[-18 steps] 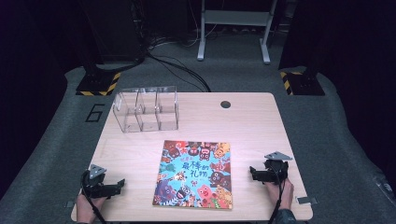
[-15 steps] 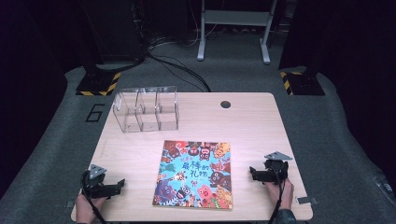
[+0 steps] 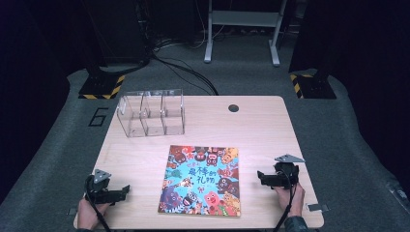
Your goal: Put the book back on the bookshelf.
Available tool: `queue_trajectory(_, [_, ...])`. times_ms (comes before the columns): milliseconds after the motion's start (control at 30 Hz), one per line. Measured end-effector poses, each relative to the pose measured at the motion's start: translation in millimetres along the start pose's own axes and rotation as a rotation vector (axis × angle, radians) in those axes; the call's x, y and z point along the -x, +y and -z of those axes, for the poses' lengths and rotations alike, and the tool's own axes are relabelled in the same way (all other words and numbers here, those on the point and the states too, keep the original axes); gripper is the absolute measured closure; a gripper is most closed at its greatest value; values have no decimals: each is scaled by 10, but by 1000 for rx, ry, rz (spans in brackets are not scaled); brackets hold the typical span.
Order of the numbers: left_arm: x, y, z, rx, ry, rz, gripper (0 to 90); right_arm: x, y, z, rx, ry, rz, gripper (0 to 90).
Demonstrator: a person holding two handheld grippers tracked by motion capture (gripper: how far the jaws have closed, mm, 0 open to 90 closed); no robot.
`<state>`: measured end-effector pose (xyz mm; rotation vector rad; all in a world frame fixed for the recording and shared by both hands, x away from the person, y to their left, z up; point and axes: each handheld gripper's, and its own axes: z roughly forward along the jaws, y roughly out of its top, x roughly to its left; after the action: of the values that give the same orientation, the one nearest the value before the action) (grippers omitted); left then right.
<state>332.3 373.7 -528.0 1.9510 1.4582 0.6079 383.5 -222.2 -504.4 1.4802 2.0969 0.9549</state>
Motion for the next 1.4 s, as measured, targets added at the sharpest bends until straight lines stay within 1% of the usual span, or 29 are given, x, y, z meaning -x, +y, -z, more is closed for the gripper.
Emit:
queue_trajectory(67, [21,47,31,0,-18,1,1,-98,54,46,7,17,20,0])
queue_trajectory(100, [29,63,30,14,-32,12,1,-115,68,49,8,27,25,0])
queue_trajectory(167, [39,88,35,17,-34,14,1,-150,84,54,9,32,18,11])
queue_trajectory(233, [62,134,36,6,-59,8,0,-253,146,46,6,67,34,11])
queue_trajectory(267, [79,151,32,9,-63,8,0,-281,163,48,3,74,36,9])
queue_trajectory(300, [129,205,25,5,-96,-2,0,-326,185,49,7,87,34,6])
queue_trajectory(333, [129,205,25,5,-96,-2,0,-353,208,37,8,94,44,0])
queue_trajectory(367, [159,225,15,10,-98,-1,0,-390,229,34,3,103,38,0])
queue_trajectory(400, [179,249,8,8,-106,-7,0,-390,229,34,3,103,38,0])
queue_trajectory(433, [204,271,-11,9,-121,0,0,-428,247,27,2,114,28,0])
queue_trajectory(467, [217,287,-19,3,-131,-7,0,-459,268,17,-6,120,31,0])
queue_trajectory(500, [264,306,-48,8,-135,3,0,-477,281,3,-4,128,44,0])
queue_trajectory(533, [292,322,-73,7,-148,-1,0,-552,312,-26,-28,140,38,0])
queue_trajectory(567, [321,342,-90,-3,-160,-5,0,-552,312,-26,-28,140,38,0])
queue_trajectory(600, [356,357,-108,3,-159,-17,0,-614,329,-64,-39,151,47,5])
queue_trajectory(633, [391,376,-121,1,-171,-23,0,-614,329,-64,-39,151,47,5])
queue_trajectory(733, [488,420,-170,-3,-191,-44,0,-706,355,-143,-56,169,70,17])
queue_trajectory(767, [526,429,-193,3,-197,-43,0,-742,366,-169,-65,177,74,26])
queue_trajectory(867, [626,480,-243,-5,-210,-53,0,-858,401,-251,-86,180,73,70])
queue_trajectory(967, [726,525,-303,-23,-224,-81,2,-948,417,-351,-116,179,75,148])
queue_trajectory(1033, [790,551,-347,-28,-238,-111,6,-958,413,-398,-130,170,77,146])
queue_trajectory(1067, [827,561,-365,-31,-245,-111,16,-948,402,-423,-151,176,52,168])
queue_trajectory(1133, [885,577,-393,-38,-261,-127,20,-939,395,-438,-152,166,47,181])
queue_trajectory(1167, [925,576,-413,-26,-269,-118,24,-926,394,-443,-157,175,49,199])
queue_trajectory(1200, [953,580,-428,-31,-280,-125,36,-925,392,-460,-163,169,50,240])
queue_trajectory(1300, [1041,577,-471,-31,-296,-129,46,-935,392,-479,-181,170,51,266])
queue_trajectory(1333, [1055,579,-478,-43,-298,-144,49,-933,390,-491,-196,166,56,280])
queue_trajectory(1367, [1069,578,-486,-47,-305,-152,57,-917,384,-496,-196,174,49,293])
queue_trajectory(1400, [1089,572,-499,-34,-303,-147,76,-903,376,-490,-191,182,29,327])
